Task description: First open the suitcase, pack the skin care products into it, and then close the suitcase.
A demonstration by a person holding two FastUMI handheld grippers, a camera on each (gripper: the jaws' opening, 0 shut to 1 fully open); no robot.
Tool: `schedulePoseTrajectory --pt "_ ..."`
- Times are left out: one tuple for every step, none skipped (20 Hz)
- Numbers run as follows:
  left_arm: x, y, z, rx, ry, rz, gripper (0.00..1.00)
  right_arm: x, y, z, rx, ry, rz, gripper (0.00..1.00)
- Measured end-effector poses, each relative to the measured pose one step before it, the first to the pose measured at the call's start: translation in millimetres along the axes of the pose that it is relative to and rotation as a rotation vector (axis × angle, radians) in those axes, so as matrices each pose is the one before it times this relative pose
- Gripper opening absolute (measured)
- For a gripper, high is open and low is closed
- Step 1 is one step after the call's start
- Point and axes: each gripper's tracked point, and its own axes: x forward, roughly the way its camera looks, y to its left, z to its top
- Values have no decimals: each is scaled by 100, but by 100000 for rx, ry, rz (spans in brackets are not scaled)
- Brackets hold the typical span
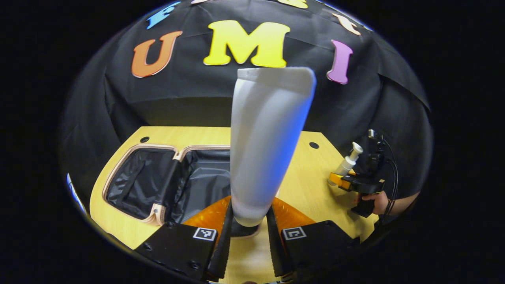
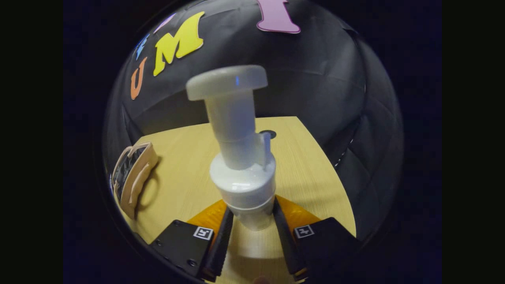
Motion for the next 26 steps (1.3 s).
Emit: schedulePoseTrajectory --pt "-146 1440 39 -1433 370 1656 47 -92 -188 19 -1122 -49 -1090 55" --pt "-191 1178 21 -1746 261 1164 47 -125 -63 66 -1168 -452 -1144 54" --pt "24 1078 41 -2325 436 90 47 -157 52 123 111 365 -729 53" --pt "-8 722 77 -1575 449 -168 47 -232 163 100 1164 179 450 51" --pt "-33 1285 -71 -1054 923 -523 47 -212 39 73 699 54 282 48" --pt "142 942 52 52 846 -690 47 -812 255 354 100 -511 540 48" --pt "564 891 -209 -183 1995 -1829 47 -940 480 367 -150 -612 749 49" --pt "1096 773 -556 -1508 4517 -6086 47 -2684 1304 1233 373 -1743 2732 49" --pt "592 529 -282 -117 3001 -3118 47 -1089 619 521 536 -383 1694 48" --pt "691 496 -350 508 3037 -2837 46 -1084 723 211 618 60 2206 49" --pt "708 401 -372 719 3121 -3135 46 -1121 809 326 518 327 2467 49" --pt "869 221 -285 -18 3011 -4435 46 -1240 890 290 233 155 2490 49" --pt "933 154 -191 -1117 3080 -5649 46 -1678 1038 425 553 79 3099 49" --pt "500 246 -244 -1196 2798 -3870 46 -1145 773 232 -12 344 2061 49" --pt "696 433 -507 -886 3601 -2034 46 -1166 788 161 692 341 1673 49" --pt "712 712 -427 -1001 4201 -917 46 -899 825 292 1529 641 1425 49" --pt "936 549 -599 -1499 6698 -2150 46 -1242 972 216 2030 283 1487 49" --pt "708 151 -617 -2102 8656 -3524 46 -1452 971 146 872 29 1080 47" --pt "531 107 -526 -2590 7043 -1857 46 -867 638 34 -567 27 788 49" --pt "679 26 -313 -3345 6218 -2431 46 -795 824 135 -734 -71 1083 49" --pt "495 -92 -113 -4441 5773 -2467 46 -802 764 196 -776 -276 820 49" --pt "527 66 52 -3419 4102 -1579 46 -734 645 135 -361 -14 661 49" --pt "307 203 81 -3408 3932 115 46 -637 653 85 -540 -148 306 49" --pt "443 -89 110 -2767 2841 -149 46 -549 467 210 -588 -515 73 49" --pt "237 -103 276 -849 500 277 45 -460 496 158 -246 -263 -58 49" --pt "199 440 272 265 1100 3602 45 -365 517 134 394 -276 156 49"
